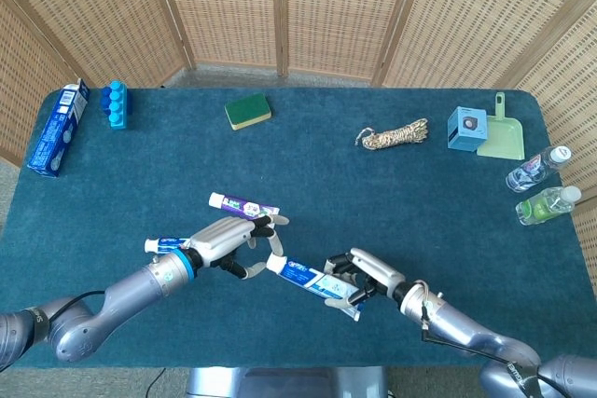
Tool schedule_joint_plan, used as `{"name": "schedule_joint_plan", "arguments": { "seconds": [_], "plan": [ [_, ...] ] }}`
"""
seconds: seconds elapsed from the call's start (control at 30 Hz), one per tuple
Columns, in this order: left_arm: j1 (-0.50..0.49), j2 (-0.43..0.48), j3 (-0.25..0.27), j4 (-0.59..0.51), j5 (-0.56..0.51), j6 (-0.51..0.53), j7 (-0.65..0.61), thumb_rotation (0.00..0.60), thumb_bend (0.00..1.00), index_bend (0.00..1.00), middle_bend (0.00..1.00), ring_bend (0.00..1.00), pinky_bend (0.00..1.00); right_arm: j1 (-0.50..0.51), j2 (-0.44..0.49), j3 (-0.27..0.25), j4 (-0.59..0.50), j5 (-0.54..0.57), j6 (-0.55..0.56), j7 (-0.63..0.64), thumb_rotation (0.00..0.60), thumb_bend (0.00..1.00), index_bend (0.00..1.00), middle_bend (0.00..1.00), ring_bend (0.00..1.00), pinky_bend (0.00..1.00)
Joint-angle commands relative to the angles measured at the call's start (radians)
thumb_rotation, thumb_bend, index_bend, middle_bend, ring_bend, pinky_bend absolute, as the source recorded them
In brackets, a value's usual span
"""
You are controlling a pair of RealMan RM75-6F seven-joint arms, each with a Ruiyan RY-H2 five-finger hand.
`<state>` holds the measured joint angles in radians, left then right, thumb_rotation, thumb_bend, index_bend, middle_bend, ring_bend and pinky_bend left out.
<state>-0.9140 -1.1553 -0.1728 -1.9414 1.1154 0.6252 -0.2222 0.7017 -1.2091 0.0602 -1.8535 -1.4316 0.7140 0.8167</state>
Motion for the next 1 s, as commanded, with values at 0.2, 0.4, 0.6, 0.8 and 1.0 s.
{"name": "schedule_joint_plan", "arguments": {
  "seconds": [0.2, 0.4, 0.6, 0.8, 1.0],
  "plan": [
    [0.004, 0.000, 0.005, -0.009, -0.005, 0.009, 0.012, 0.600, 0.42, 0.48, 0.14, 0.24, 0.38, -0.007, -0.008, 0.008, 0.007, 0.033, 0.006, -0.021, 0.600, 0.51, 0.91, 0.78, 0.77, 0.68],
    [0.005, 0.002, 0.005, -0.013, -0.009, 0.010, 0.015, 0.600, 0.42, 0.49, 0.13, 0.24, 0.38, -0.013, -0.010, 0.015, 0.008, 0.063, 0.006, -0.039, 0.600, 0.51, 0.92, 0.78, 0.77, 0.68],
    [0.007, 0.003, 0.007, -0.014, -0.008, 0.009, 0.016, 0.600, 0.42, 0.49, 0.13, 0.24, 0.39, -0.020, -0.016, 0.025, 0.012, 0.108, 0.007, -0.065, 0.600, 0.51, 0.92, 0.78, 0.77, 0.68],
    [0.010, 0.006, 0.011, -0.017, -0.007, 0.009, 0.020, 0.600, 0.42, 0.49, 0.13, 0.24, 0.39, -0.025, -0.020, 0.038, 0.014, 0.169, 0.002, -0.101, 0.600, 0.52, 0.92, 0.79, 0.78, 0.69],
    [0.014, 0.012, 0.013, -0.023, -0.001, 0.007, 0.020, 0.600, 0.42, 0.48, 0.13, 0.24, 0.39, -0.033, -0.021, 0.050, 0.008, 0.231, 0.002, -0.144, 0.600, 0.52, 0.93, 0.80, 0.79, 0.69]
  ]
}}
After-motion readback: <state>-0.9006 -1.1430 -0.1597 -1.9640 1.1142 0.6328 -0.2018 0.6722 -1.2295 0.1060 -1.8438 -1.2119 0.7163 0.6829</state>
